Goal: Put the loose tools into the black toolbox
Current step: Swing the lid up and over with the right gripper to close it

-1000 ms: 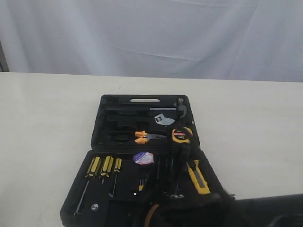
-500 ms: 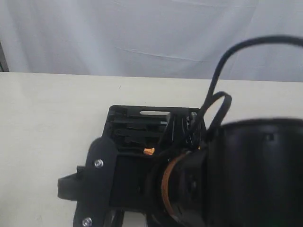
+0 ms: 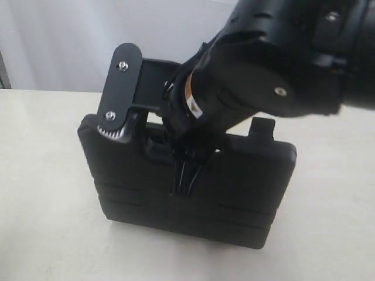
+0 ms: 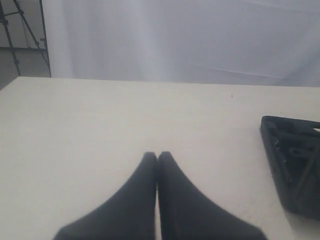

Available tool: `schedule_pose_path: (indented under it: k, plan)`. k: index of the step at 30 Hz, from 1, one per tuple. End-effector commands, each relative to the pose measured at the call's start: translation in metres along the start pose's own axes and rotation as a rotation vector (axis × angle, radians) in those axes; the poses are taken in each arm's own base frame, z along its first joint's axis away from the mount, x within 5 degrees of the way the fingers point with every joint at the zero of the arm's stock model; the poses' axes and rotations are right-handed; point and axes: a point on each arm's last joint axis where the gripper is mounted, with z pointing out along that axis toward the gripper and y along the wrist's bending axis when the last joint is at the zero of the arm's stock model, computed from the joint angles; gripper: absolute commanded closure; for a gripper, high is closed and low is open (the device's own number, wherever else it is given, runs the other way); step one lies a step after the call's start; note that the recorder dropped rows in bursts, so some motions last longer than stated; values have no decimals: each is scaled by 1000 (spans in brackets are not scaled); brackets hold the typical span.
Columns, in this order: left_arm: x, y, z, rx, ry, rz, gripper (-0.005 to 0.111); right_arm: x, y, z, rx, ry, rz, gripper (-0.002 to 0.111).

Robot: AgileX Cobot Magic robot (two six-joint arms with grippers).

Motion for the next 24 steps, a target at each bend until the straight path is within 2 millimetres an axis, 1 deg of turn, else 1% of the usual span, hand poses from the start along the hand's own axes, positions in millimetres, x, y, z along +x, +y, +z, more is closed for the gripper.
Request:
schedule_pose_path:
  k: [1, 5, 8, 11, 13, 15, 18, 20, 24]
  plan:
    - [1, 0, 0, 3, 0, -3, 107, 7, -25, 55, 3, 6, -68, 109]
    - [1, 0, 0, 3, 0, -3, 107, 22, -32, 101, -15, 51, -73, 109]
    - [1, 0, 0, 3, 0, -3, 107, 32, -31, 128, -40, 83, -74, 109]
    - [1, 0, 0, 3, 0, -3, 107, 41, -29, 151, -61, 105, -38, 109]
    - [1, 0, 0, 3, 0, -3, 107, 46, -28, 161, -69, 117, -21, 109]
    - [1, 0, 0, 3, 0, -3, 107, 48, -28, 167, -71, 120, -21, 109]
    - [1, 0, 0, 3, 0, -3, 107, 50, -31, 168, -57, 110, 6, 107]
    - [1, 0, 0, 3, 0, -3, 107, 51, -34, 168, -30, 111, 25, 99]
    - [1, 0, 0, 3, 0, -3, 107, 53, -41, 167, 36, 135, 3, 80]
